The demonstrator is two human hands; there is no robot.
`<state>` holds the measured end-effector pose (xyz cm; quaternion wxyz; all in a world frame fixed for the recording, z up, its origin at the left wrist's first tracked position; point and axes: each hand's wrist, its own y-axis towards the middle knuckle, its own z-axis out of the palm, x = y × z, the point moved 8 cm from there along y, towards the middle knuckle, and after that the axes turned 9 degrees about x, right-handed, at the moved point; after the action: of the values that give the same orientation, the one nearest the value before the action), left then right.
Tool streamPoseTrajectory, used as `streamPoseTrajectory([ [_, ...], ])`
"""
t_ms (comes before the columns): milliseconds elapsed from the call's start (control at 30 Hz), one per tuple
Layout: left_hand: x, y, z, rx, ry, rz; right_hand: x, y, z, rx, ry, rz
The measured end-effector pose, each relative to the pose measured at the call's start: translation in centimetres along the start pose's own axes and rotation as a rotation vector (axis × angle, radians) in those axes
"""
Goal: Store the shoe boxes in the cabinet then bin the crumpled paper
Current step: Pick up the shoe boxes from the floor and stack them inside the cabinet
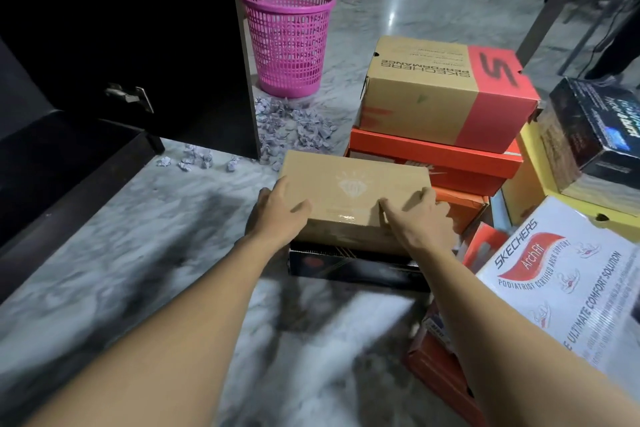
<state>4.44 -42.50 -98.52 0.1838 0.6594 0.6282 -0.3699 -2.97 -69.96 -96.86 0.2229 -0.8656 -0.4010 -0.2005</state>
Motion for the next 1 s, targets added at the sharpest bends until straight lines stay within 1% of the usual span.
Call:
streamPoseTrajectory([
  [133, 2.4, -1.6, -2.2, -0.149, 0.011, -0.016, -0.5, -2.2, 1.2, -0.100, 0.257, -0.180],
  [200, 3.0, -2.2, -2.6, -0.169, 0.015, 0.007, -1.5, -3.6, 1.8, -0.147, 0.339, -0.195],
  [267, 3.3, -2.1, -2.6, -0.148, -0.006, 0.036, -2.6, -4.5, 2.4, -0.152, 0.390, -0.177],
  [333, 3.3, -1.9, -2.3, -0.093, -0.054, 0.069, -3.1, -4.9, 3.1, -0.105, 0.470, -0.177],
  [400, 3.4, -1.7, -2.1, -0.057, -0.075, 0.083, -2.8, -5.0, 3.5, -0.055, 0.527, -0.222],
  [633, 3.7, -2.8, -3.5, -0.112, 0.019, 0.130, -0.8, -4.9, 3.2, -0.026, 0.537, -0.338],
  [767, 4.3, -3.7, -5.4, -0.205, 0.018, 0.134, 1.9, -4.5, 3.0, -0.025, 0.526, -0.423],
  [867, 5.0, -4.6, -8.7, -0.289, 0.040, 0.106, 5.1, -4.7, 3.7, -0.010, 0.548, -0.477],
  [1000, 5.4, -5.5, -15.7, -0.346, 0.073, 0.103, 10.3, -6.7, 5.8, 0.059, 0.615, -0.527],
])
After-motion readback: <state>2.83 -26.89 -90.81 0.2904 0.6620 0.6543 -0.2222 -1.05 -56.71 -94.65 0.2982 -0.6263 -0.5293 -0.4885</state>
